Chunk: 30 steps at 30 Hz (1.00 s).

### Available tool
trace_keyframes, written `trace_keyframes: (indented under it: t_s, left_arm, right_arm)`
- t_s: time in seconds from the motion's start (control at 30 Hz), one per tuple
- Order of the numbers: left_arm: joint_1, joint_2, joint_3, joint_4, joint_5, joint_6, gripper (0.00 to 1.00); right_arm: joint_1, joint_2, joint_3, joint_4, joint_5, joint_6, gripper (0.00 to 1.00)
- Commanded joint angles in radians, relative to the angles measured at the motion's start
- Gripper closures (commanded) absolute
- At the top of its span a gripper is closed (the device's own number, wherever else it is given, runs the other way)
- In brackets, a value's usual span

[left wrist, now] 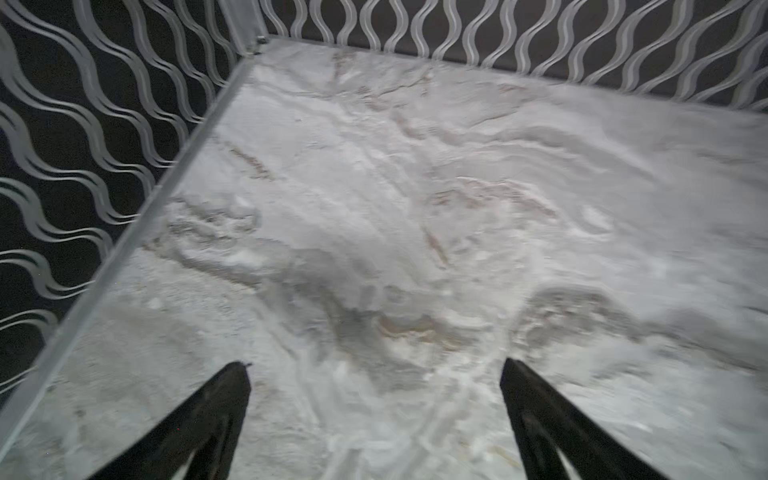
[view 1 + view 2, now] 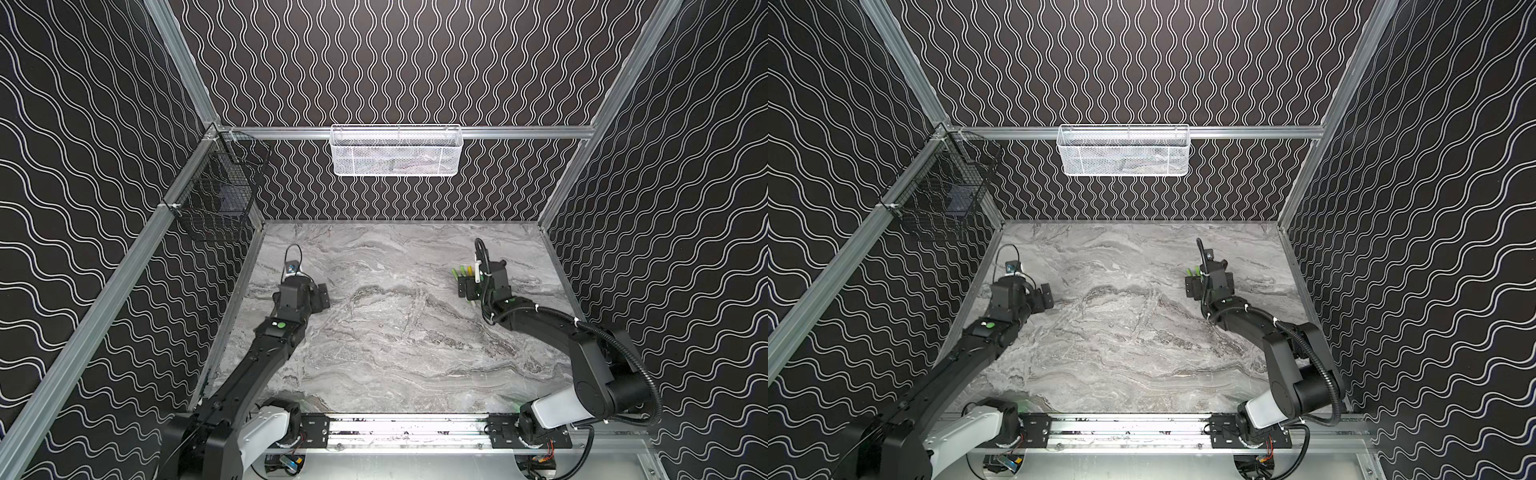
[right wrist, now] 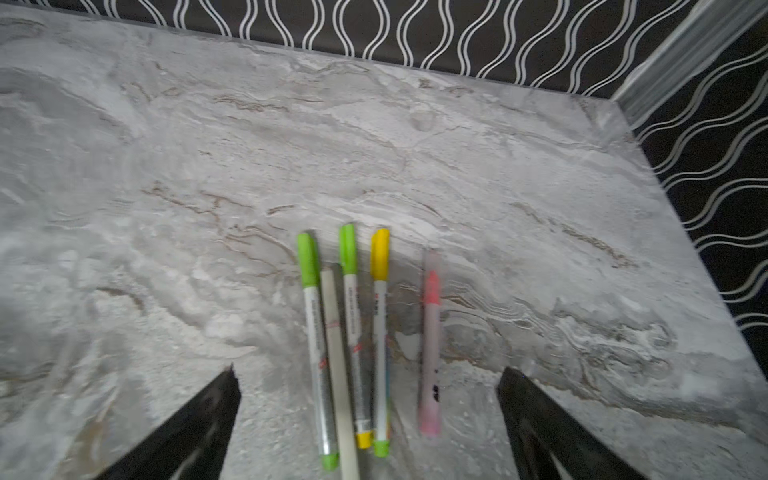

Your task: Insert the pens into the pen caps

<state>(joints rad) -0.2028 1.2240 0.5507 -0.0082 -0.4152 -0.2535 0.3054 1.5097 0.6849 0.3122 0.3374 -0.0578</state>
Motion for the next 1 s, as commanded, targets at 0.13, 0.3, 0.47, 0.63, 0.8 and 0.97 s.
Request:
trace_keyframes:
  t_s: [0.13,0.3,0.47,0.63,0.8,0.97]
  left_arm:
    - [0.000,0.237,-0.059,0.511,-0.292,0.137,0.02]
    - [-0.001,0.308,-0.069,0.671,-0.295,0.211,0.02]
    - [-0.012,0.321,-0.143,0.889,-0.179,0.306,0.02]
    - [-0.026,0.372,-0.205,1.051,-0.120,0.340,0.01]
    - [-0.002,0.387,-0.173,1.007,-0.081,0.330,0.01]
    - [0.006,0.393,-0.183,1.040,-0.080,0.332,0.01]
  right_arm:
    - [-0.043,-0.032,-0.113,0.355,0.049,-0.078,0.01]
    - [-0.090,-0.087,-0.168,0.397,0.063,-0.033,0.01]
    - [-0.126,-0.058,-0.207,0.415,0.151,0.015,0.00]
    - [-0.132,-0.046,-0.272,0.554,0.178,-0.006,0.00]
    - [-0.139,-0.024,-0.311,0.642,0.178,-0.009,0.00]
    - [-0.157,-0.027,-0.363,0.741,0.195,0.010,0.00]
